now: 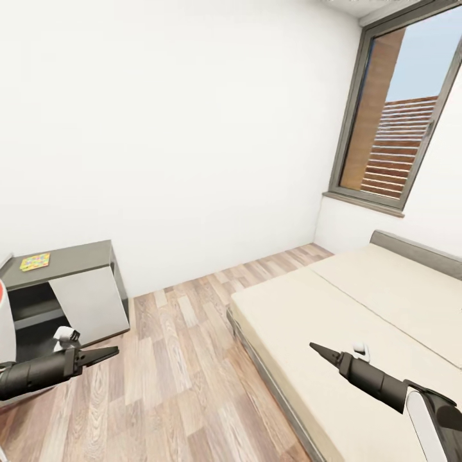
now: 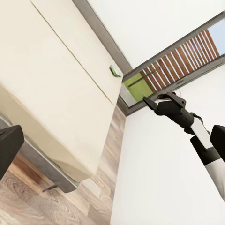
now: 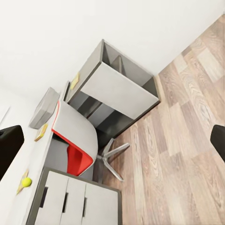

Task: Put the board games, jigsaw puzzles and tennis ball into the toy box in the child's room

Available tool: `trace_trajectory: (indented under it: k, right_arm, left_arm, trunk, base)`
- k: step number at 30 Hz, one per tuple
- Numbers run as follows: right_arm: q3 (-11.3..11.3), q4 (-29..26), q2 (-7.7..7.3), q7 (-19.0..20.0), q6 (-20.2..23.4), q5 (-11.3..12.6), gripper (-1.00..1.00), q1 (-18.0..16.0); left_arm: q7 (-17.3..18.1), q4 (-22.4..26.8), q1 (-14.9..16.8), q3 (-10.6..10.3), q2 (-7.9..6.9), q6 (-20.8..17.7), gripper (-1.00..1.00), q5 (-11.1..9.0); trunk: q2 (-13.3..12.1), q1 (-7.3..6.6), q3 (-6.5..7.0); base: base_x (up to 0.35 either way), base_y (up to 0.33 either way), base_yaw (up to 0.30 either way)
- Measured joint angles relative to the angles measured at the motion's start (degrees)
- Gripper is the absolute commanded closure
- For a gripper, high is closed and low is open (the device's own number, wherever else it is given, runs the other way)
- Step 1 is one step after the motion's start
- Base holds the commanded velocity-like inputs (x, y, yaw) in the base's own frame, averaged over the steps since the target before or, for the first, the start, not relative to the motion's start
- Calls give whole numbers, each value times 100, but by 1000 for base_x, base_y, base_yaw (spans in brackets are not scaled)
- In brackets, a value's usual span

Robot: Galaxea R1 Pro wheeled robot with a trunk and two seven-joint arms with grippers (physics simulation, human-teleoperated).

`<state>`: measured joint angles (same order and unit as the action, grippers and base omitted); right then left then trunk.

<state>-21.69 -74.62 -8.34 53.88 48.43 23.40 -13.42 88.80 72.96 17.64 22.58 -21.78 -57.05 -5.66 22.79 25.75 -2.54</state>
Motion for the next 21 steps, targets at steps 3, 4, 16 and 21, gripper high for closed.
trace_trajectory:
  k: [3,4,16,21]
  right_arm:
    - [2,-3,4,-8,-1,0,-100,1]
    - [2,-4,5,-9,-1,0,-100,2]
    - [4,-7,16,-22,-1,-44,-100,1]
    - [4,-6,17,-27,-1,-51,-100,0]
  left_arm:
    - [0,0,0,0,0,0,-100,0]
    - [0,0,0,0,0,0,-100,0]
    - [-1,0,-4,2,-1,0,-100,0]
    - [-4,0,-4,2,-1,0,-100,-1]
  trunk:
    - [0,0,3]
    - [0,0,4]
    - [0,0,5]
    - [0,0,5]
  base:
    - [-5,-9,-21]
    - [-8,-43,34]
    - [-25,-108,214]
    - [-2,-13,282]
